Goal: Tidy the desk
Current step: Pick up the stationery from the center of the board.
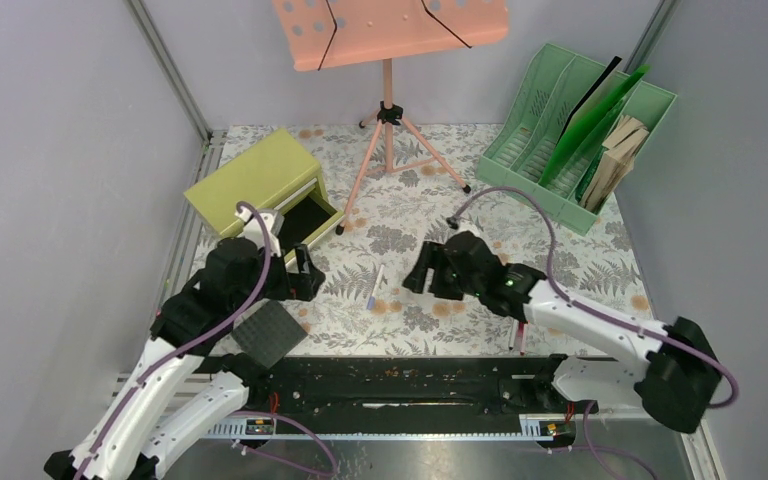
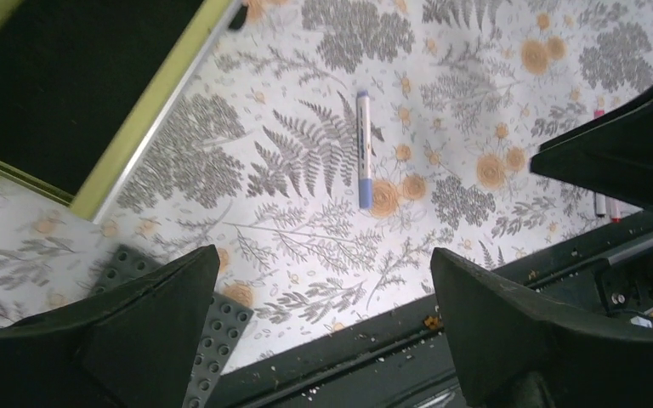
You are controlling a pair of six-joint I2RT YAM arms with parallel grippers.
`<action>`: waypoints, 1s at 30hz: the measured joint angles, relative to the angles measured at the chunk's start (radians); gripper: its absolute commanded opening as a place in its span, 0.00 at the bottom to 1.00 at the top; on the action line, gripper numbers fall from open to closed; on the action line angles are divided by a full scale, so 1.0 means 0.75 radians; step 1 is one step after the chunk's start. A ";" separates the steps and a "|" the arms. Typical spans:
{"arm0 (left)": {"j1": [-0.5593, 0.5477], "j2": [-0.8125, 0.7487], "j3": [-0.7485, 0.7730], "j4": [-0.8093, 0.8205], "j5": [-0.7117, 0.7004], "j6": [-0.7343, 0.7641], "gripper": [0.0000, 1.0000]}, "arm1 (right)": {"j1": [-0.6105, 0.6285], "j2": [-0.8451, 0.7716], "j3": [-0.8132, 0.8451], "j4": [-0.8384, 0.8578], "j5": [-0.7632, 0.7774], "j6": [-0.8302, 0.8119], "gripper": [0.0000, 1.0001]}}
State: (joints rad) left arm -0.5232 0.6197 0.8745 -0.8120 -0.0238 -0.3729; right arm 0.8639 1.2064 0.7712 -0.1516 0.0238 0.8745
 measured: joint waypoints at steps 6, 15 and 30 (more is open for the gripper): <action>0.000 0.102 -0.075 0.036 0.067 -0.093 0.98 | -0.055 -0.222 -0.111 -0.280 0.173 -0.116 0.84; -0.011 0.300 -0.301 0.275 0.200 -0.302 0.97 | -0.078 -0.450 -0.343 -0.360 0.317 -0.104 0.85; -0.308 0.915 -0.142 0.459 0.062 -0.389 0.89 | -0.082 -0.638 -0.320 -0.529 0.500 -0.155 0.92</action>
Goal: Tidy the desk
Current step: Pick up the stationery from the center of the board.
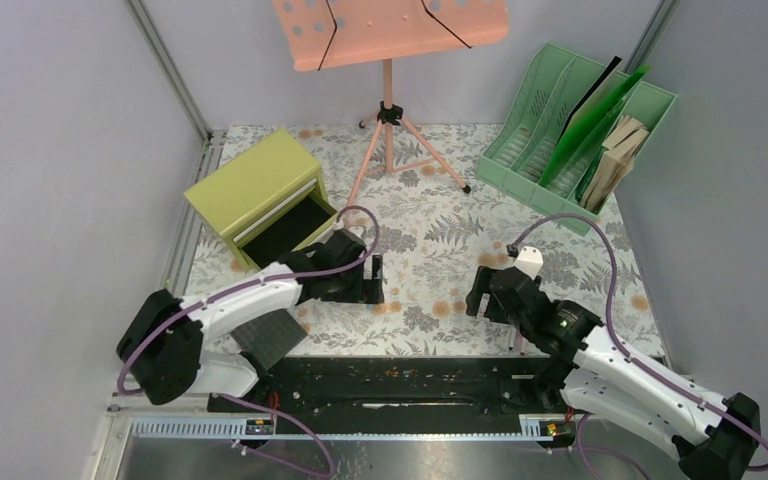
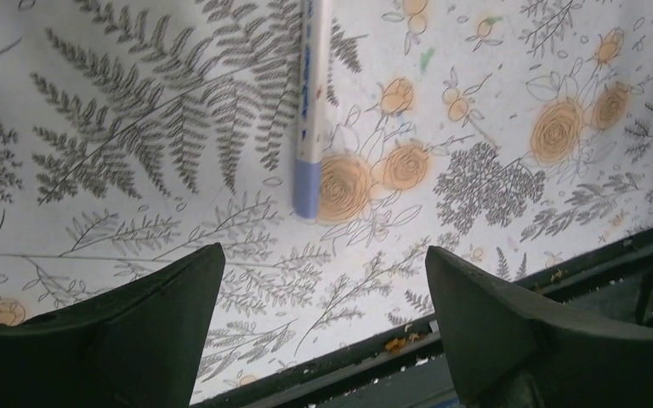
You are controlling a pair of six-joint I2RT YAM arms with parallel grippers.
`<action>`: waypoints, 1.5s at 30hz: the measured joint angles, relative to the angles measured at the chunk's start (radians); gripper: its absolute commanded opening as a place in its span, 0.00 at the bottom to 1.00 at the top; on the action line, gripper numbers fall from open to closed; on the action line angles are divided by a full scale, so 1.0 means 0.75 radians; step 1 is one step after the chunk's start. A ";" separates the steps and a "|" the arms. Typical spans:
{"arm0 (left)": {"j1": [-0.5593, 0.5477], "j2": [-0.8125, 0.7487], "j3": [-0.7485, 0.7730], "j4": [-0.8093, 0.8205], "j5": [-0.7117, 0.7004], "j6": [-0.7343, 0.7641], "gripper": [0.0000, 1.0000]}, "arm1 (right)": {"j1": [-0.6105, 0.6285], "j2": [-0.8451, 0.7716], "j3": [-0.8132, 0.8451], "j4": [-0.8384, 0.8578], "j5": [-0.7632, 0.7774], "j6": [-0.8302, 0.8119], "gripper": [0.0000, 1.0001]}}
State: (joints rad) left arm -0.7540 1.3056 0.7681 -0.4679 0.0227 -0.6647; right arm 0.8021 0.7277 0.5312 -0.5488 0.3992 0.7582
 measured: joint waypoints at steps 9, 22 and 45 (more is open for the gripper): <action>-0.174 0.266 0.210 -0.054 -0.242 0.003 0.79 | -0.067 -0.177 -0.103 -0.042 0.014 0.006 0.98; -0.180 0.491 0.322 -0.159 -0.283 0.021 0.62 | -0.120 -0.028 -0.113 -0.028 -0.026 -0.004 0.99; -0.179 0.571 0.391 -0.174 -0.212 0.067 0.00 | -0.204 -0.003 -0.113 0.018 -0.122 -0.029 0.99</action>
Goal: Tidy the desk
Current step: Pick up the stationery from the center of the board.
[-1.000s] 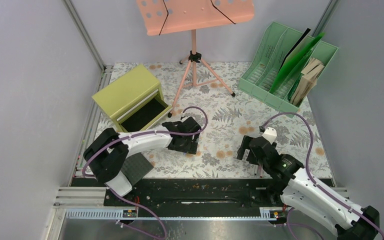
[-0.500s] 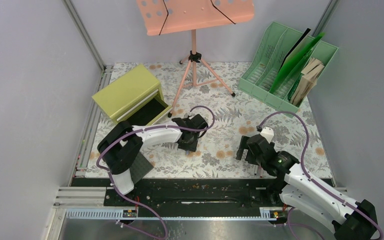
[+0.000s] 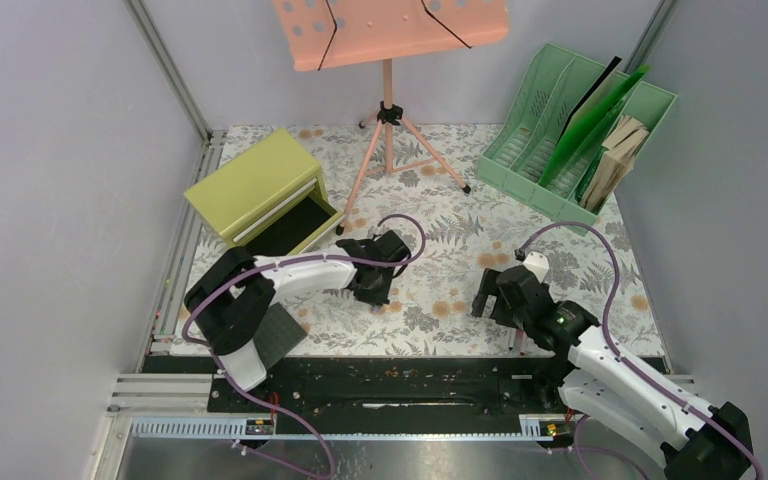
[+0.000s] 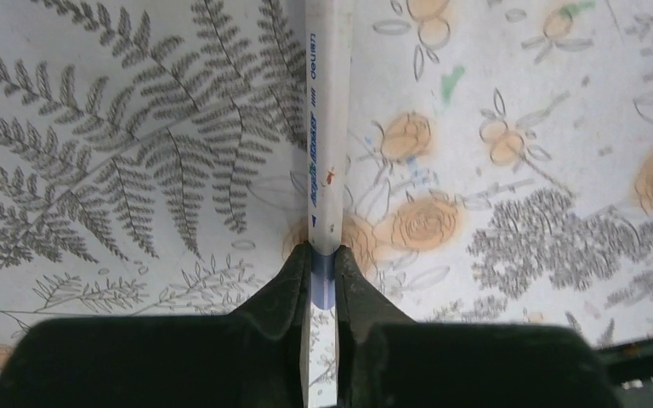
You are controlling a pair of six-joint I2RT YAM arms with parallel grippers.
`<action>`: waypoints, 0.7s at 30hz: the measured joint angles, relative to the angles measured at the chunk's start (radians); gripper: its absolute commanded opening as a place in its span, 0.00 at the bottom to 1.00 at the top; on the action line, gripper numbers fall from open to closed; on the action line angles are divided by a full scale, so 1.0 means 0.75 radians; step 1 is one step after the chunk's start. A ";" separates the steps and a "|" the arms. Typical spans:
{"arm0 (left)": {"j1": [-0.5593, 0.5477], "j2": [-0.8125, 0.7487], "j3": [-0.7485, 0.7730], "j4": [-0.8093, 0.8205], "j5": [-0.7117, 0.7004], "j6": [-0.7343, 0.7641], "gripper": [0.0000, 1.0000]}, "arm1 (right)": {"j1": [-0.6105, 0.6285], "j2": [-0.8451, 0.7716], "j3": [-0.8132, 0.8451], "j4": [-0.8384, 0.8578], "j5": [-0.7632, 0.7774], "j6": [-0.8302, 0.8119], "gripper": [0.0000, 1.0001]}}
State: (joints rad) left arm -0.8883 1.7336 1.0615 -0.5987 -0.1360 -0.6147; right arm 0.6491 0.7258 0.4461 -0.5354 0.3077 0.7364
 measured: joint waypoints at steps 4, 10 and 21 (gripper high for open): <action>0.003 -0.123 -0.076 0.045 0.076 0.023 0.00 | -0.015 0.000 -0.001 0.007 -0.018 -0.003 1.00; 0.069 -0.358 -0.200 0.256 0.293 0.044 0.00 | -0.036 0.003 -0.001 0.016 -0.041 -0.010 0.99; 0.427 -0.910 -0.485 0.579 0.636 0.054 0.00 | -0.073 0.091 -0.001 0.039 -0.090 -0.029 0.99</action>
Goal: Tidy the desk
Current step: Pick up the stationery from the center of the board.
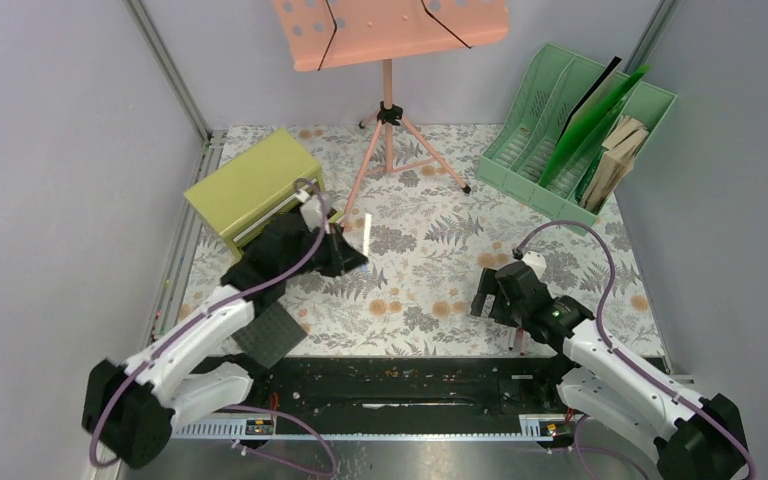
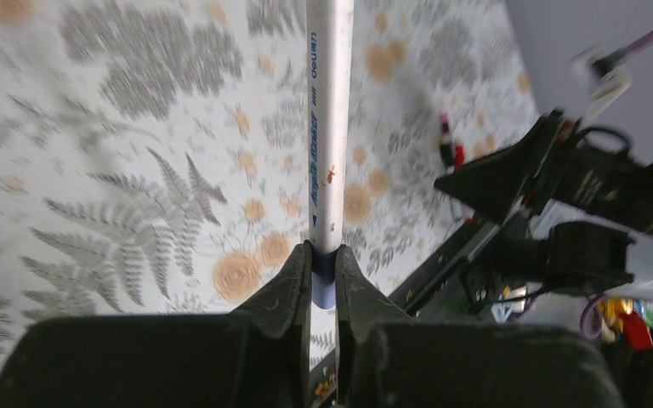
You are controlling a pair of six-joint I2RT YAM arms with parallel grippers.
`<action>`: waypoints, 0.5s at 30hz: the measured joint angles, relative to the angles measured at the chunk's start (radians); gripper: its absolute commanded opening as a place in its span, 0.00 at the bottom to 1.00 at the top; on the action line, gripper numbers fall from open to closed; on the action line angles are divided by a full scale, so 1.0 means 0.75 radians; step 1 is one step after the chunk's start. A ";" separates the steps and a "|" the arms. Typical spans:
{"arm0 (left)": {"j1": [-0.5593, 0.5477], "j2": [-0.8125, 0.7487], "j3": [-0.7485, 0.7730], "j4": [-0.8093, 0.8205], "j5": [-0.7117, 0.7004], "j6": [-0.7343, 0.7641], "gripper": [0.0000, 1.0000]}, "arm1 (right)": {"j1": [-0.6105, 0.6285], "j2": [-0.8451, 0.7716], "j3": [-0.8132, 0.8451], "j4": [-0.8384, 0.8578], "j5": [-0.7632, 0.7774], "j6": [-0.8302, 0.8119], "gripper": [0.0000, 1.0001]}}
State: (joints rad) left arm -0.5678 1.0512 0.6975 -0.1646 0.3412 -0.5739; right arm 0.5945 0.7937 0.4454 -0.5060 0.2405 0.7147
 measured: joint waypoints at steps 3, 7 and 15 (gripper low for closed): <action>0.104 -0.168 -0.005 0.007 0.015 0.047 0.00 | -0.001 -0.039 -0.004 -0.001 0.002 0.001 1.00; 0.143 -0.318 0.005 -0.032 -0.045 0.164 0.00 | -0.002 -0.219 -0.046 -0.008 0.012 0.013 0.99; 0.146 -0.338 0.082 -0.215 -0.363 0.433 0.00 | -0.003 -0.380 -0.096 -0.028 0.041 0.041 1.00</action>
State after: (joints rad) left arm -0.4583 0.7979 0.7589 -0.3260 0.0692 -0.2489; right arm 0.5926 0.5087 0.3737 -0.5270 0.2710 0.7456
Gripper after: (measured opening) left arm 0.070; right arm 0.993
